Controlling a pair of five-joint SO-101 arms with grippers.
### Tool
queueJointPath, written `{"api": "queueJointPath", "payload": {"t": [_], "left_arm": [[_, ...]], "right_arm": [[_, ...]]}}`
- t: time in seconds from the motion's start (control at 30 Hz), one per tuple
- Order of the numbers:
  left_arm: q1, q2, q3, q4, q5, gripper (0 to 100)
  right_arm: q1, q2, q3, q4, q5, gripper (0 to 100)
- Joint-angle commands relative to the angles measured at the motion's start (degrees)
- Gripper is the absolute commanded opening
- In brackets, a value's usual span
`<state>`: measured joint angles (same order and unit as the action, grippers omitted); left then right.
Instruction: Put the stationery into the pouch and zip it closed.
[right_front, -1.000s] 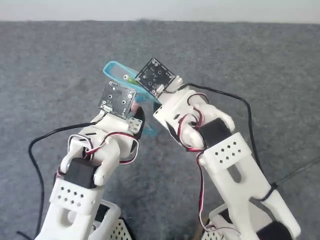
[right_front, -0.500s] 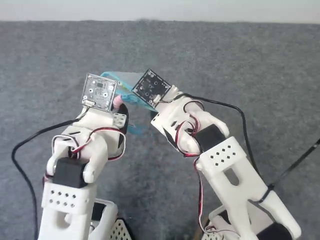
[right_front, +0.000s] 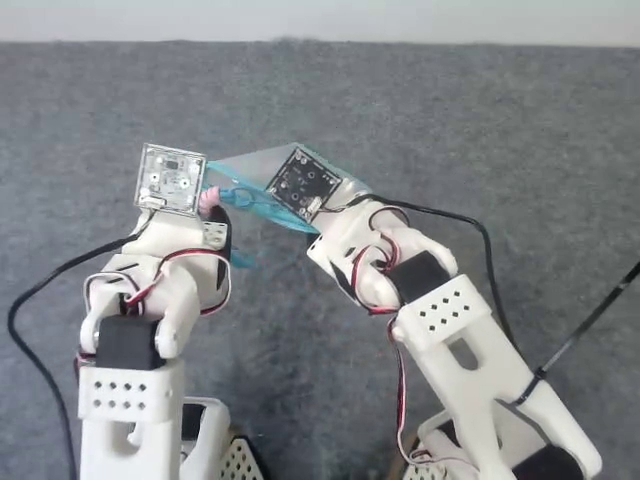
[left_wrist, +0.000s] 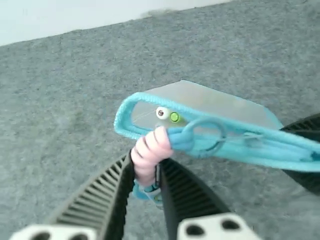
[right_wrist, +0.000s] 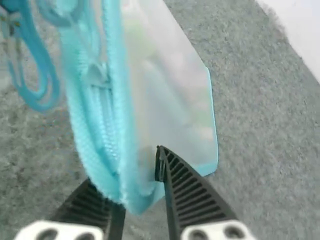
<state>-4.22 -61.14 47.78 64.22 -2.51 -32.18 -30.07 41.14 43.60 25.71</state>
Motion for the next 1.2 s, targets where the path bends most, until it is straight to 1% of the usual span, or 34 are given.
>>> {"api": "queueJointPath", "payload": {"t": [0.0, 0.13, 0.2, 0.4, 0.5, 0.6, 0.67, 0.8, 0.9, 1.03, 1.1, 1.17], "left_arm": [[-4.92, -0.62, -3.12, -2.64, -1.49, 1], [-8.97, 0.00, 1.89, -9.32, -2.46, 1], [-10.73, 2.64, 3.56, -12.13, -2.99, 1], [-11.87, 17.67, 2.33, -19.25, -3.16, 1], [-13.27, 23.30, -0.48, -20.13, -2.90, 1], [-11.96, 24.79, -1.54, -18.81, -3.08, 1], [-9.58, 24.00, -1.36, -18.11, -3.16, 1], [-4.75, 21.19, -2.95, -12.84, -3.25, 1], [-0.18, 18.20, -5.23, -6.77, -4.84, 1], [5.98, 14.42, -6.55, -1.05, -5.19, 1], [8.35, 13.10, -6.55, 0.53, -5.19, 1], [10.02, 12.13, -6.64, 1.58, -5.19, 1]], "right_arm": [[5.93, 1.45, 3.08, 0.57, 1.67, 0.6], [5.76, 0.04, 2.90, 2.33, 1.93, 0.6], [6.37, -2.15, 2.99, 2.51, 2.20, 0.6], [9.10, -6.11, 3.43, 6.29, 6.42, 0.6], [10.33, -6.02, 3.43, 6.73, 7.21, 0.6], [9.89, -6.64, 3.43, 6.55, 6.68, 0.6], [7.16, -6.81, 3.08, 6.90, 5.63, 0.7], [0.57, -6.64, 3.08, 6.46, 1.32, 1.5], [-1.89, -6.73, 3.08, 5.85, 0.62, 9.9], [-2.15, -6.73, 3.08, 2.77, 0.62, 23.0], [-2.24, -6.73, 3.08, 2.15, 0.62, 26.3], [-2.24, -6.73, 3.08, 1.36, 0.53, 26.8]]}}
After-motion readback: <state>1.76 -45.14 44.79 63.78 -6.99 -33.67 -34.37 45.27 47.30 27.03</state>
